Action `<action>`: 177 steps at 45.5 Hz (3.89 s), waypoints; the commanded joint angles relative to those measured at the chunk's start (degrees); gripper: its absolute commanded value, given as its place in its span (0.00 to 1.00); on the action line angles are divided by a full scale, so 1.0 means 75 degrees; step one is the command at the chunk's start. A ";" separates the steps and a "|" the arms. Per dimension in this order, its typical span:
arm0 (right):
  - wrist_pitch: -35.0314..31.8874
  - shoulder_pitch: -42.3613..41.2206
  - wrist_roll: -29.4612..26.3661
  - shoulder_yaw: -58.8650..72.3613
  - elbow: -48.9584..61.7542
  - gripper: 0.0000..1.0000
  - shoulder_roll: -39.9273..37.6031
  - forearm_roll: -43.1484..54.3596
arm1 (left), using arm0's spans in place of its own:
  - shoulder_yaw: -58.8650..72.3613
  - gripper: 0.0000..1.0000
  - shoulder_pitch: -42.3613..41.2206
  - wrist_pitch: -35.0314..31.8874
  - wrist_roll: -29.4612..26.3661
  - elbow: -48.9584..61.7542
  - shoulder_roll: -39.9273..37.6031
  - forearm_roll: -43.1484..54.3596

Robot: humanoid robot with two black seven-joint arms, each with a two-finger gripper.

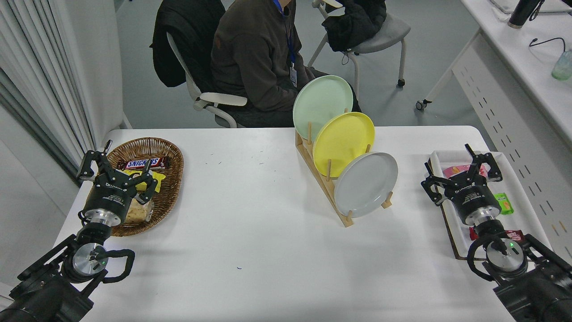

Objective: Place the plate on the table

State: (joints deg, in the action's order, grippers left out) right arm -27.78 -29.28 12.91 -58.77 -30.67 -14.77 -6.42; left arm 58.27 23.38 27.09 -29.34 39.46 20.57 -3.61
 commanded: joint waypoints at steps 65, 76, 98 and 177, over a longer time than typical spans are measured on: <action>0.2392 -0.1839 -0.0023 0.2281 0.0328 1.00 -0.1311 -0.0363 | 0.0000 0.98 0.0000 -0.0003 0.0009 0.0000 0.0000 0.0000; 0.2415 -0.2389 -0.0023 0.3968 0.0317 1.00 -0.1604 -0.0456 | 0.0000 0.98 0.0000 0.0009 0.0009 0.0000 0.0000 0.0000; 0.2427 -0.3221 -0.0023 0.5820 0.0270 1.00 -0.2038 -0.0691 | 0.0000 0.98 0.0000 0.0008 -0.0002 0.0000 0.0000 0.0000; 0.0024 -0.5448 -0.3901 0.9277 -0.0481 1.00 -0.2659 -0.0655 | 0.0000 0.98 0.0000 -0.0003 -0.0002 0.0000 0.0000 0.0000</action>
State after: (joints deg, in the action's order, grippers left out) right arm -27.30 -69.61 -11.46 12.70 -34.52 -36.14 -9.87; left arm 58.27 23.38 27.10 -29.33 39.46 20.57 -3.60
